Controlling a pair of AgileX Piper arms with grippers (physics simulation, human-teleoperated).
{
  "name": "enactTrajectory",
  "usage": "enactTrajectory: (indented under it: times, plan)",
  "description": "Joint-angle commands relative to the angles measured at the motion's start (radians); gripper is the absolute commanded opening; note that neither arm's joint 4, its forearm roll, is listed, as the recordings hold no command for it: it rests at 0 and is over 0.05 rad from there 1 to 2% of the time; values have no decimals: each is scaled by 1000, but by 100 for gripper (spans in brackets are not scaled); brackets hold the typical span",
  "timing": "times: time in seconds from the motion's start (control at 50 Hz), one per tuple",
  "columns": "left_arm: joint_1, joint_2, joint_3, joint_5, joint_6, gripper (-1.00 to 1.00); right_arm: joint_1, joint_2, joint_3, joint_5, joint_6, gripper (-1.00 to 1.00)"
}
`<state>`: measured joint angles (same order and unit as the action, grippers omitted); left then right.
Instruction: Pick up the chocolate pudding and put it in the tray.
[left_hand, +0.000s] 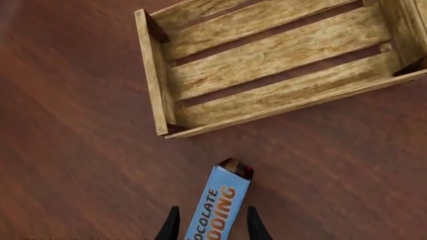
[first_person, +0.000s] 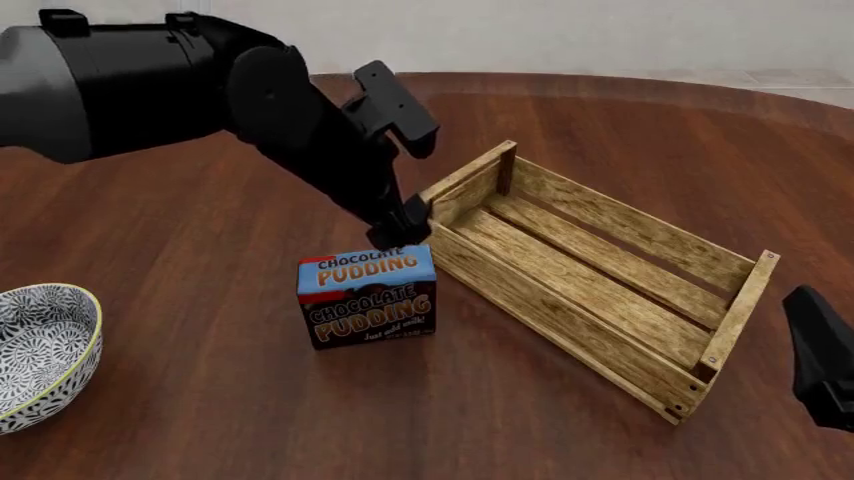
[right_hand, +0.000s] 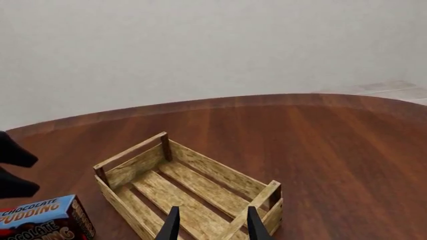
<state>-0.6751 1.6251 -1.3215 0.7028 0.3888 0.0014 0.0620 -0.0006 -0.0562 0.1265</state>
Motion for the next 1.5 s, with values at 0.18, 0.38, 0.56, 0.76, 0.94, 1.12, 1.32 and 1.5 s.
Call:
enactTrajectory:
  times: [0.18,0.38,0.56,0.76,0.94,1.12,1.32,1.5]
  plan:
    - [5,16,19,-7,-4,100,-1,-6,0,5,-1,100]
    - [23,32,12,-9,10,100,-1,-5,0,5,-1,100]
    - [26,40,16,-11,13,100,-1,1,0,-1,-2,100]
    - [27,53,31,-19,18,100,-2,-2,0,2,-2,100]
    - [21,59,45,-32,11,100,-3,4,0,-3,-3,100]
    - [23,66,59,-43,8,100,-2,11,-1,-10,-3,100]
    - [35,77,62,-47,13,100,-3,9,0,-6,-4,100]
    - [35,88,72,-54,11,100,-3,5,0,-3,-4,100]
